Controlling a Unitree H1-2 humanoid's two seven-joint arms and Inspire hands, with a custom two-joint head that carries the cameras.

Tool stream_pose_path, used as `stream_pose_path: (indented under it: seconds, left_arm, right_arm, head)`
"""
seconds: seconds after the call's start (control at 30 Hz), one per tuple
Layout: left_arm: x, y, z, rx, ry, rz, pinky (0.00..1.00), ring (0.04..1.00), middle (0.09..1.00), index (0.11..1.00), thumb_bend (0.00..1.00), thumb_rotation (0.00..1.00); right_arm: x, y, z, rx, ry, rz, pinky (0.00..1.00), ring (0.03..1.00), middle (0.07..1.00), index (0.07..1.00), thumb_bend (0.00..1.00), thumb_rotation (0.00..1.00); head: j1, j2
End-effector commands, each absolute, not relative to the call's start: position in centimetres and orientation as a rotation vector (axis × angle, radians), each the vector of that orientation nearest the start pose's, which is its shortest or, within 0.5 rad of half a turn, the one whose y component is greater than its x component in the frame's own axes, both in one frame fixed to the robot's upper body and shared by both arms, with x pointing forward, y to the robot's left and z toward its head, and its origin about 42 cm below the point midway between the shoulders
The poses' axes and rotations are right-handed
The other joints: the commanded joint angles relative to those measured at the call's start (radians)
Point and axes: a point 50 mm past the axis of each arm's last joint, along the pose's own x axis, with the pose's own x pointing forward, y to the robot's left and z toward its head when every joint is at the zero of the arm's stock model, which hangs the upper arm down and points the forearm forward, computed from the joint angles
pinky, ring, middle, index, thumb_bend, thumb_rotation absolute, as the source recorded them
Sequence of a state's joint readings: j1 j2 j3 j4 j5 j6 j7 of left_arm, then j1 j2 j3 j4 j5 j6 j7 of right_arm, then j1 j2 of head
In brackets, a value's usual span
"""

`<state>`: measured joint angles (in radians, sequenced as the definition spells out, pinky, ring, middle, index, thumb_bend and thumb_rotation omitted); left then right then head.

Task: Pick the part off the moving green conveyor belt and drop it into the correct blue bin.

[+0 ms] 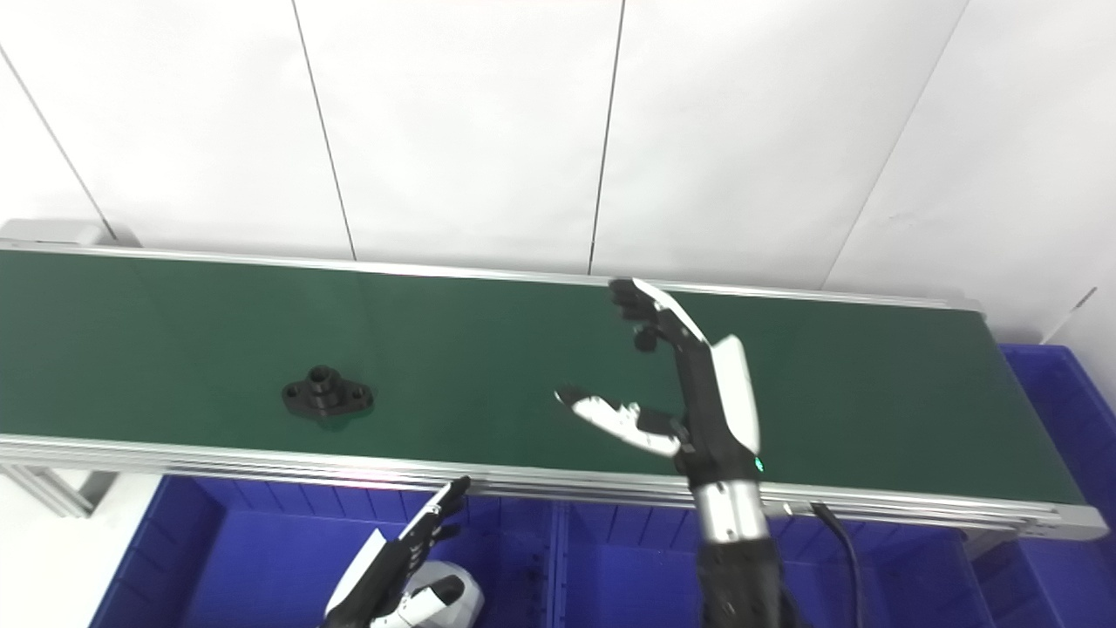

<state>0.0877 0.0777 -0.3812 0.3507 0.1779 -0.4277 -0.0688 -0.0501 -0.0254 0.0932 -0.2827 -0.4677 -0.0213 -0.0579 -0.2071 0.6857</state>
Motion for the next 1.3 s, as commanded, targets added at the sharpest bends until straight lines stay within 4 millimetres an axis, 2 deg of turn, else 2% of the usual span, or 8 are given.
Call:
stream_pose_path:
  seconds: [0.0, 0.23, 0.4, 0.63, 0.7, 0.8, 1.03, 1.27]
  left_arm:
    - [22.1, 13.9, 1.7, 0.188, -0.085, -0.513, 0.9, 0.965, 0.985, 0.961, 0.64, 0.83]
    - [22.5, 14.2, 1.7, 0.189, -0.083, -0.525, 0.89, 0.965, 0.989, 0.963, 0.65, 0.83]
    - [22.6, 14.0, 1.7, 0.187, -0.081, -0.527, 0.91, 0.966, 0.981, 0.955, 0.65, 0.82]
    - [22.9, 13.9, 1.6, 0.215, -0.086, -0.542, 0.91, 0.964, 0.981, 0.953, 0.65, 0.82]
    - [23.0, 13.9, 1.6, 0.224, -0.085, -0.551, 0.92, 0.97, 0.986, 0.955, 0.64, 0.82]
    - [23.0, 13.8, 1.5, 0.23, -0.084, -0.555, 0.93, 0.974, 0.986, 0.955, 0.64, 0.82]
    - [23.1, 13.7, 1.4, 0.235, -0.081, -0.567, 0.94, 0.977, 0.99, 0.961, 0.65, 0.81]
    - [23.1, 13.6, 1.4, 0.239, -0.082, -0.581, 0.94, 0.98, 0.994, 0.966, 0.65, 0.81]
  right_arm:
    - [29.6, -18.0, 20.1, -0.487, -0.406, -0.018, 0.71, 0.74, 0.752, 0.774, 0.79, 0.29]
    - [31.9, -16.4, 20.4, -0.57, -0.356, 0.044, 0.7, 0.756, 0.769, 0.79, 0.81, 0.34]
    - [33.9, -15.2, 20.5, -0.619, -0.344, 0.095, 0.67, 0.747, 0.778, 0.788, 0.81, 0.33]
    - [36.7, -13.2, 19.3, -0.719, -0.293, 0.176, 0.63, 0.722, 0.76, 0.781, 0.83, 0.31]
    - [37.7, -12.3, 18.9, -0.762, -0.274, 0.205, 0.66, 0.741, 0.775, 0.79, 0.83, 0.35]
    - [38.9, -11.1, 18.5, -0.809, -0.264, 0.239, 0.65, 0.729, 0.767, 0.781, 0.84, 0.36]
    - [40.9, -9.3, 17.5, -0.896, -0.23, 0.317, 0.67, 0.727, 0.762, 0.779, 0.85, 0.36]
    - [41.6, -8.2, 16.2, -1.004, -0.244, 0.39, 0.69, 0.754, 0.781, 0.787, 0.85, 0.34]
  head:
    - [-0.005, 0.004]
    - [-0.007, 0.008]
    - [0.012, 0.007]
    - [0.025, -0.004]
    - [0.026, -0.006]
    - [0.026, -0.007]
    - [0.034, -0.012]
    - [0.044, -0.008]
